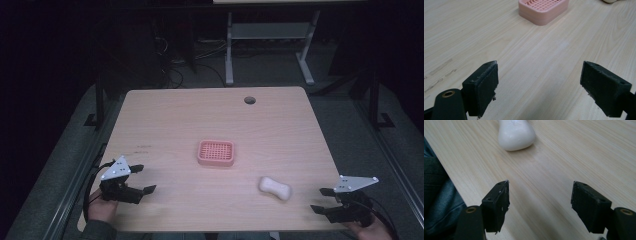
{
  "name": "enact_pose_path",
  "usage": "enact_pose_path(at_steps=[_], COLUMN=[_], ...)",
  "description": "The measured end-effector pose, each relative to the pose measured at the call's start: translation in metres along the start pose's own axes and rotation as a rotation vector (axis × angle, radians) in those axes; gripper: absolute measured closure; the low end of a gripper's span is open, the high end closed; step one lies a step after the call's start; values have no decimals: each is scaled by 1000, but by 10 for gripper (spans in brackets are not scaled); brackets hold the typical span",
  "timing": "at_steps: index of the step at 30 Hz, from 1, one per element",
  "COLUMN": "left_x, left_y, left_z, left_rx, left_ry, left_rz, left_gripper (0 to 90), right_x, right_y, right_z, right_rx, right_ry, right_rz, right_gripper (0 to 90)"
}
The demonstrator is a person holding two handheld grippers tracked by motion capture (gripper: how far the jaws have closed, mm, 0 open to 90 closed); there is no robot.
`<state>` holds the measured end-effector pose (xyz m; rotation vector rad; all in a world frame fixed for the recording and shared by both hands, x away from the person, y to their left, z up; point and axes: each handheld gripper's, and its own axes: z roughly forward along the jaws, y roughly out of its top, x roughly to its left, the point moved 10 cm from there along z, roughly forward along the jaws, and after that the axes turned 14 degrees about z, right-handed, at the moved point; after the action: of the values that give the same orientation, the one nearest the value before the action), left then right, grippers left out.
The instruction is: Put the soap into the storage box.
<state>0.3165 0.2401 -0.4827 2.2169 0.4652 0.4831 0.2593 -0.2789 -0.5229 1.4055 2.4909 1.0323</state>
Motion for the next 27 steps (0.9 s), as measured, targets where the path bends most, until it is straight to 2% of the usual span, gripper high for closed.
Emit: enact_pose_path(at_steps=[6, 8, 27], left_x=[0, -1, 0], left_y=[0, 1, 0], left_z=[0, 0, -1], left_rx=[-5, -5, -2], left_ry=[4, 3, 6], left_rz=[-3, -4, -1], left_gripper=[148, 148, 148], right_x=[6, 8, 22], right_y=[5, 6, 25], right_z=[2, 3, 13], right_rx=[12, 15, 66], right_ry=[-9, 3, 3], right_rz=[-29, -34, -95], right_gripper=[298, 298, 292])
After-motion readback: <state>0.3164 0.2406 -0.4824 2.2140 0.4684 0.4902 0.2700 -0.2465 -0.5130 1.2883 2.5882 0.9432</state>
